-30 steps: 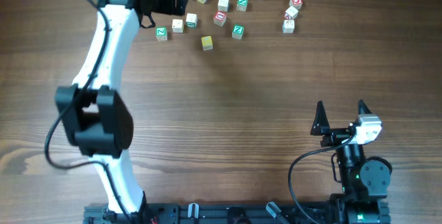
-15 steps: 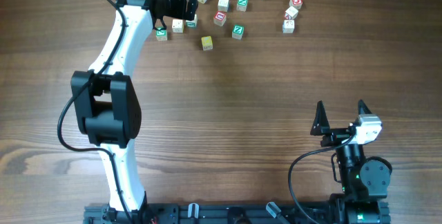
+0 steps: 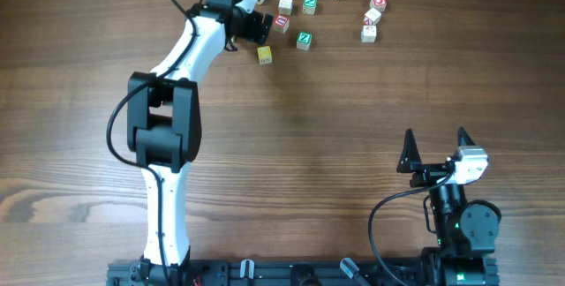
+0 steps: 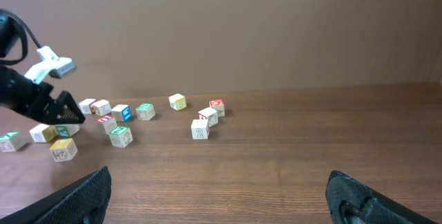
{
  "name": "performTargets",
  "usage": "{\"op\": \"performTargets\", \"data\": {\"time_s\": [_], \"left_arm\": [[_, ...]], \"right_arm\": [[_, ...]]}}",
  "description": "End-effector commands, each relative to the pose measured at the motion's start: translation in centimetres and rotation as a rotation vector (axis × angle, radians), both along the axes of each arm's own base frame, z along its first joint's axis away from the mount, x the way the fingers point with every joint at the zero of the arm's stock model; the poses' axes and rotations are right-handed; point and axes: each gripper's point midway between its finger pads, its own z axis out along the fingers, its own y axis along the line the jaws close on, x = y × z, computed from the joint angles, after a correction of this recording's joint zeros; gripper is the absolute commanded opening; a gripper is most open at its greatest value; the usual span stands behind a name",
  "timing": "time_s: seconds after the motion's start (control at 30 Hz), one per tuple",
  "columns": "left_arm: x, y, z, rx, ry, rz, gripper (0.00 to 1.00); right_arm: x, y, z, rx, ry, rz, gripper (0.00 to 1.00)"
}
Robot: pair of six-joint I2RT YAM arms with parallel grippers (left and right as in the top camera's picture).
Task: Form a horizontal line
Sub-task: 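Reach the left gripper forward over the block cluster, then lower the left gripper and grasp a white bird-picture block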
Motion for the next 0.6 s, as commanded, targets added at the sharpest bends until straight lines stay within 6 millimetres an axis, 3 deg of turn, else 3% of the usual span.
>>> {"op": "performTargets", "data": {"time_s": [0.0, 0.2, 0.57], "left_arm": [[0.6, 0.5, -1.1, 0.026, -0.006, 0.0, 0.88], [0.5, 0.5, -2.4, 0.029, 0.012, -0.001, 0.82], [0.5, 0.5, -2.5, 0.03, 0.012, 0.0, 0.66]], "right_arm": [[0.0, 0.4, 0.1, -0.018, -0.006, 0.02, 1.0], [0.0, 0.4, 0.1, -0.018, -0.006, 0.02, 1.0], [0.0, 0.4, 0.1, -0.017, -0.006, 0.02, 1.0]]}}
